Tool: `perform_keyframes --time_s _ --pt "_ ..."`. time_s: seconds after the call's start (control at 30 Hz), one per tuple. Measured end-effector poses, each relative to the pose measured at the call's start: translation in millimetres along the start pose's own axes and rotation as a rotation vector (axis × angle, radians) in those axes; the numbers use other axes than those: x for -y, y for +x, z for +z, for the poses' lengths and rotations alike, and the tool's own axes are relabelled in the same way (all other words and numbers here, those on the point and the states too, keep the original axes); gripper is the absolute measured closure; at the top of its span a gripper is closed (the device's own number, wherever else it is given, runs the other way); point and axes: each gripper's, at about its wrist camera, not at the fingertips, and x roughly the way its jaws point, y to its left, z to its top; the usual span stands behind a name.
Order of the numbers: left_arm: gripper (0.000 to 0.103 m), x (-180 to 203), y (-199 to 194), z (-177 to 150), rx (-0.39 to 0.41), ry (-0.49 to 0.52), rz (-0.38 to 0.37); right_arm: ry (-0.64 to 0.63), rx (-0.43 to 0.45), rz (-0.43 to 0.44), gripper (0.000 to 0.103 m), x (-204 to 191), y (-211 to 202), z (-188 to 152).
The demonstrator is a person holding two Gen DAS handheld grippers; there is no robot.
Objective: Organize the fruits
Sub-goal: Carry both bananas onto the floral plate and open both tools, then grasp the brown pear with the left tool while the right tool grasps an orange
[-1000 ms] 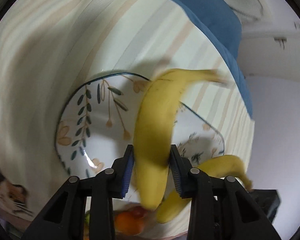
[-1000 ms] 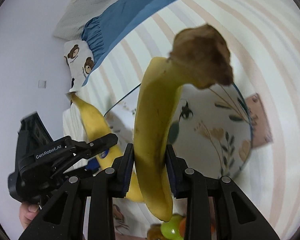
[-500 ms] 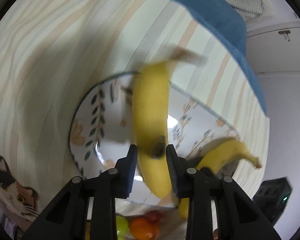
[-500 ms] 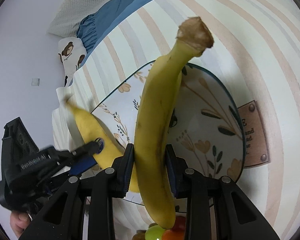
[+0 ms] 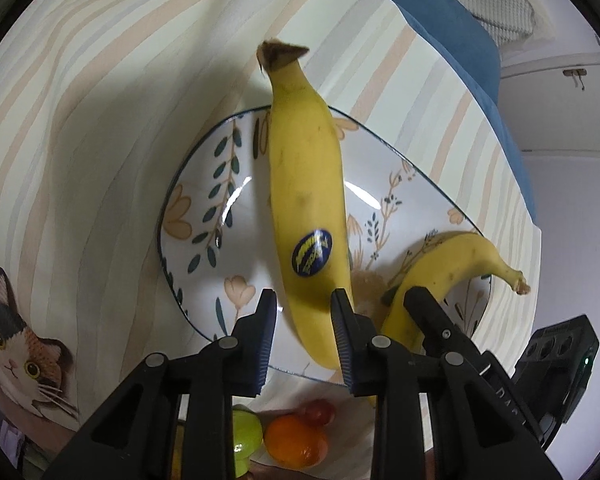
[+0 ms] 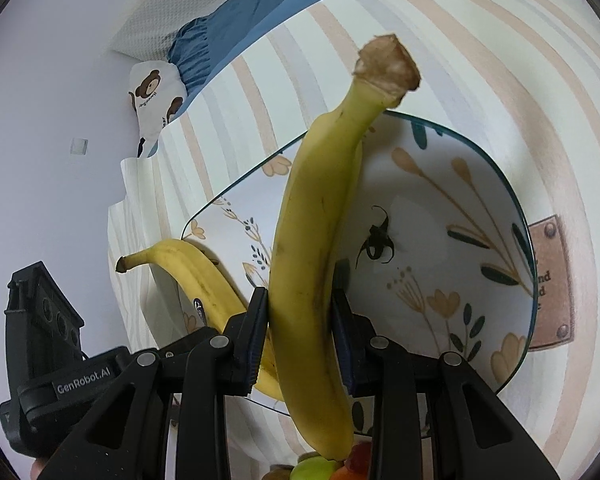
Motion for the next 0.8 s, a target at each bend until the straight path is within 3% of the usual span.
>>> perform_keyframes --time_s 0.07,0.13,0.2,0.33,0.43,0.5,0.6,0.8 --pt "0.077 2.9 -4.9 -3.4 0.006 0.025 0.026 0.007 0.002 -0.016 0.063 -6.1 2.8 2.5" --pt "0.075 11.0 -11.5 -8.0 0.031 0.074 0.072 0.012 0.012 -0.021 0.034 -10.1 0.2 3.7" --pt "0.069 21.8 -18.9 -13.7 0.064 0.138 0.125 0.002 0.027 -0.053 0.025 -12.7 -10.1 3.0" --pt "0.062 44.4 -32.5 -28.4 0.157 0.279 0.265 -0.072 0.041 -0.159 0.018 -26.5 -25.0 0.2" --pt "0.046 54.0 -39.9 -39.4 0.207 0.339 0.334 -0.134 0.059 -0.256 0.013 -33.5 -38.2 -6.8" --pt "0.029 56.7 -45.9 -45.9 0.241 0.368 0.37 -0.173 0.073 -0.313 0.011 -38.2 -45.2 -12.2" --pt "0.016 53.0 -58.6 -59.2 0.282 0.399 0.403 -0.224 0.1 -0.362 0.008 -40.0 -57.1 -21.7" --pt "0.004 47.0 -80.4 -86.0 0.355 0.432 0.417 -0.303 0.168 -0.427 0.006 -53.4 -83.7 -40.7"
